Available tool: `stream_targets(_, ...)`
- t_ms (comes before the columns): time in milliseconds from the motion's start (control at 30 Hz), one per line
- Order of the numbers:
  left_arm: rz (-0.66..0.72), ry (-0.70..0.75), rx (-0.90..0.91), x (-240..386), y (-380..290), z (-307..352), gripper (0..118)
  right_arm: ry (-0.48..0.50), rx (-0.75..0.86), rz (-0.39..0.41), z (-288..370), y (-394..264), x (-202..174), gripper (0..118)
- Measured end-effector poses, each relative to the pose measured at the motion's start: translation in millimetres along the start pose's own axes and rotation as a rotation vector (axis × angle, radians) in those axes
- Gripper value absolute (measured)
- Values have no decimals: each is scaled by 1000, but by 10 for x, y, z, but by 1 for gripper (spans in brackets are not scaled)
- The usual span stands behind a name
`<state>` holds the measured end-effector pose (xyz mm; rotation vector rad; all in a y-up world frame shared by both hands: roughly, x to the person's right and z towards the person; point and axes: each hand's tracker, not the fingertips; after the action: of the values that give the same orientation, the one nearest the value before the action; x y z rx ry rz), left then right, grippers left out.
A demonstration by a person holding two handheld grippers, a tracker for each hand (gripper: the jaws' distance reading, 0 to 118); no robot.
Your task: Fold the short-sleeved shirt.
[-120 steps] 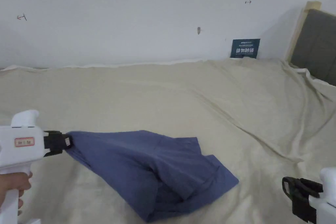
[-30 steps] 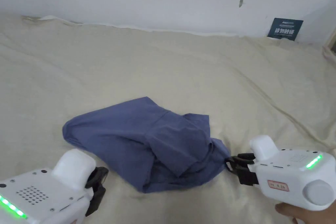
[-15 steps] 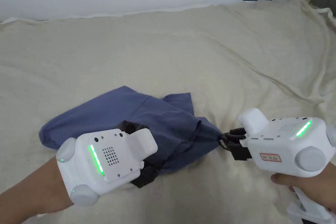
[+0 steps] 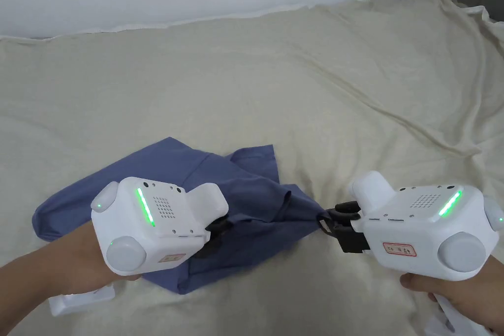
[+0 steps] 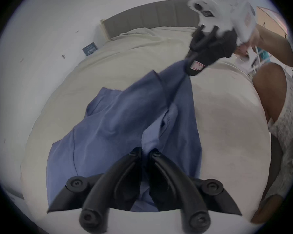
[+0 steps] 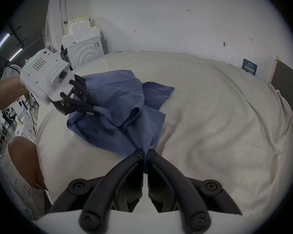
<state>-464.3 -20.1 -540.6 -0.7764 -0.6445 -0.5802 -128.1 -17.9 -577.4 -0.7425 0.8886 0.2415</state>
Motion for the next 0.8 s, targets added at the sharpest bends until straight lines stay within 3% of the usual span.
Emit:
stream_targets(67, 80, -74, -7, -70, -19, -6, 9, -2, -5, -4, -17, -9, 8, 4)
stream_targets(300, 297, -110, 87, -317, -103, 100, 8, -7, 5, -20, -3, 15, -4, 4)
stream_targets(633, 487, -184, 203, -541, -130, 338, 7, -22, 6, -37, -69, 16, 110, 4)
stream_targets(800, 550, -140, 235, -709, -238, 385, 5, -36, 26, -60, -63, 15, 114, 4)
